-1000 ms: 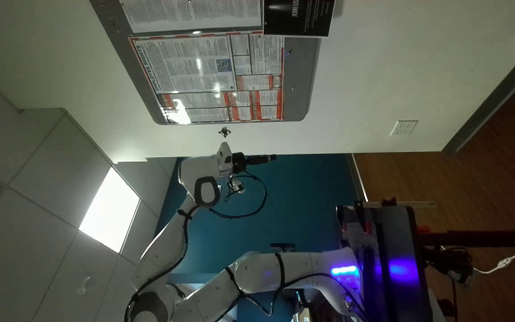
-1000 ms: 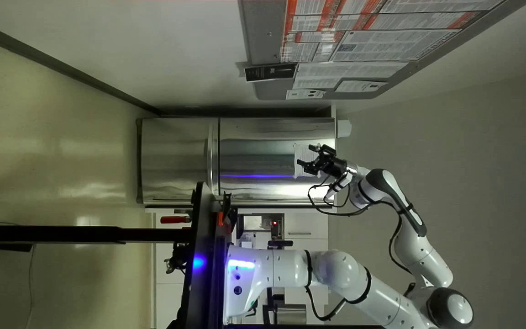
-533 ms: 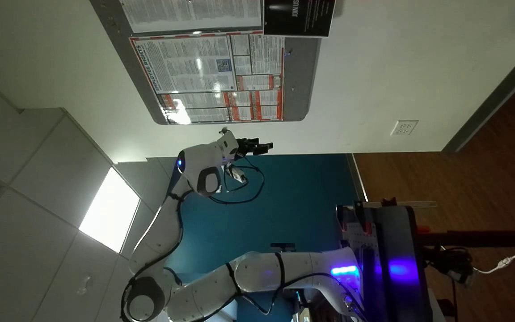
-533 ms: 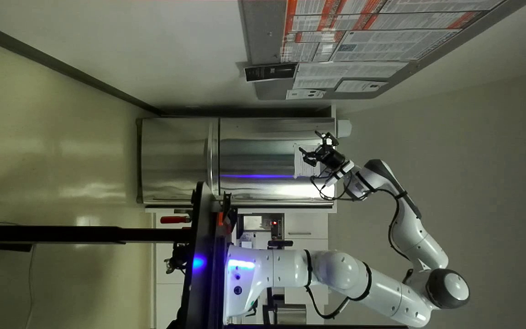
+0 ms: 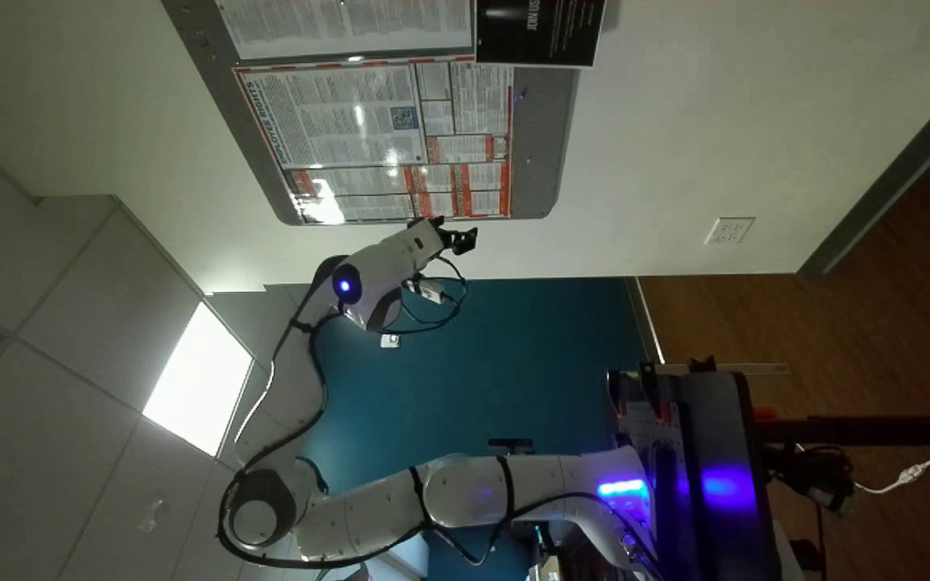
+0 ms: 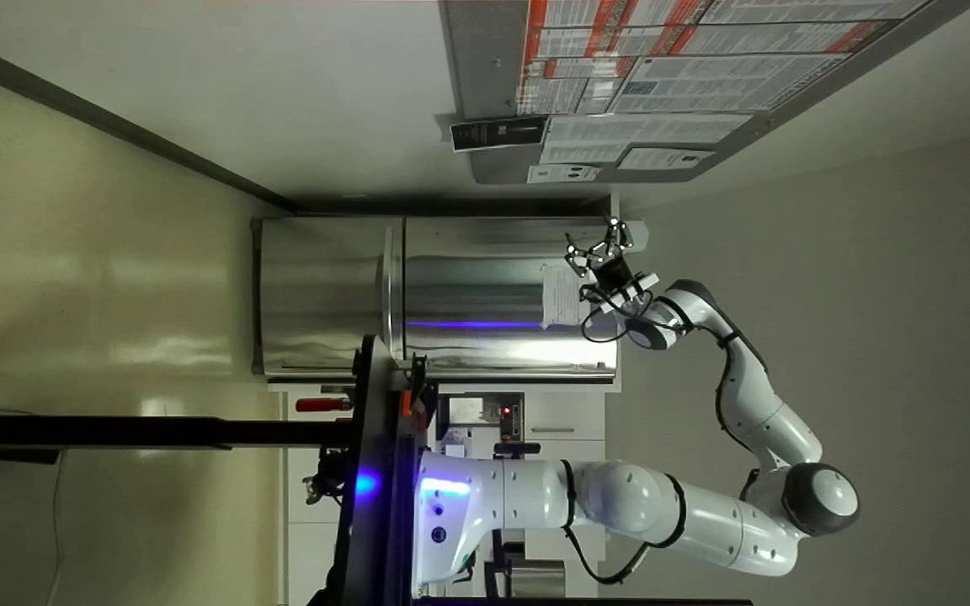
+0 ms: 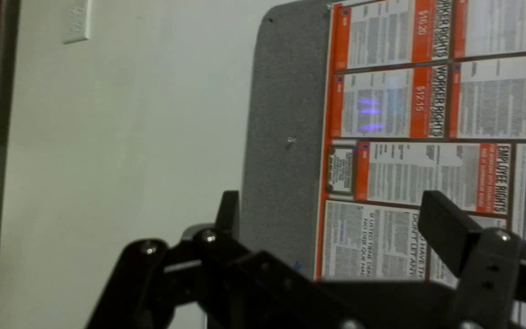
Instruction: Pull out the pin from the board
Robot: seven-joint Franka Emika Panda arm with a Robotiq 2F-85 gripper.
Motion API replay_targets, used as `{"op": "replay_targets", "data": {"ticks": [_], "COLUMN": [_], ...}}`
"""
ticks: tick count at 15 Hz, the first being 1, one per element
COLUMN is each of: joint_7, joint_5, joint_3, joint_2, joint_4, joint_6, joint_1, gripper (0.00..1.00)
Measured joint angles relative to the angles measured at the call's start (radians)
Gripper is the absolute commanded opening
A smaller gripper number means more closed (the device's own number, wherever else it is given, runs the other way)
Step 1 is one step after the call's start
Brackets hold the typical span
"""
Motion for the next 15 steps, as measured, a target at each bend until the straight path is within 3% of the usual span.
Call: {"op": "replay_targets", "data": {"ticks": [4,11,15], "joint_7": [-0.264,-0.73,-0.84], "joint_5": [0.277,0.557,0.766], "joint_3": [0.045,0.114,0.129], "joint_2": [0.061,0.137,0.173], "joint_4": [0.048,0.1,0.124], "joint_6": [-0.004,-0.005,-0.005], "joint_1": [-0.019,-0.077,-0.095], "gripper": [1.0,1.0,1.0]}}
